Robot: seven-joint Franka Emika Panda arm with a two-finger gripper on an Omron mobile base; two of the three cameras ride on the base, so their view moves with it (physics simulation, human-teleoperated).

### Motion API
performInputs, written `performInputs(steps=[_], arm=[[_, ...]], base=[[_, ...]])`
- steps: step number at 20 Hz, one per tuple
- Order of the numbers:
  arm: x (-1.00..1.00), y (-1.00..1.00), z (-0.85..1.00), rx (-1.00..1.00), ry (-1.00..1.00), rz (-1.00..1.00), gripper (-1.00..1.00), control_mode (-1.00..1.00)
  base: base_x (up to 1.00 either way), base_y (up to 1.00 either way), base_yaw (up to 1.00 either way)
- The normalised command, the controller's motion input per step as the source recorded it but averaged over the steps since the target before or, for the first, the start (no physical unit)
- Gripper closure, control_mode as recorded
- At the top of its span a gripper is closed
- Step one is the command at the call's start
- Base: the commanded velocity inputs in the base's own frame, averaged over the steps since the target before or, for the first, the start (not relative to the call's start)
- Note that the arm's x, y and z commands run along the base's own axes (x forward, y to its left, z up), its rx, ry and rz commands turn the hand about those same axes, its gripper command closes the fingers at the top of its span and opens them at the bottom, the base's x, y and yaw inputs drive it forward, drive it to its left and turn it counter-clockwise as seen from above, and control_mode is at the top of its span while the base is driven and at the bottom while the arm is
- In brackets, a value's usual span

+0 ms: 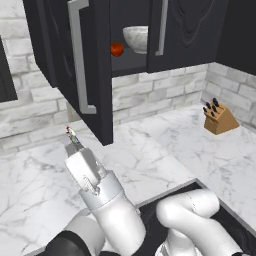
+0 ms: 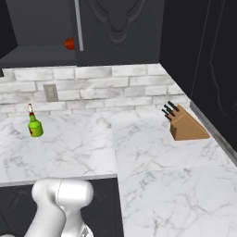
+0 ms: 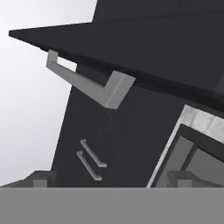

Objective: Pick the mug and place it in the sink. Pick the bowl and place it in the open cabinet and then close the cabinet.

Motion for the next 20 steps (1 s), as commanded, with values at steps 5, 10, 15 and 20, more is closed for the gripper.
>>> performInputs(steps=[5,10,15,20], arm=[[0.44,0.23,-0.01,0.0,0.09,-0.01,-1.0,-1.0],[0.3,0.3,-0.02,0.01,0.08,0.0,-1.0,-1.0],[0.0,0.04,0.0,0.03,0.0,-0.11,-1.0,-1.0],[-0.68,-0.24,0.0,0.1,-0.05,-0.29,-1.0,-1.0]], base=[[0.0,0.0,0.0],[0.0,0.0,0.0],[0.0,0.0,0.0],[0.0,0.0,0.0]])
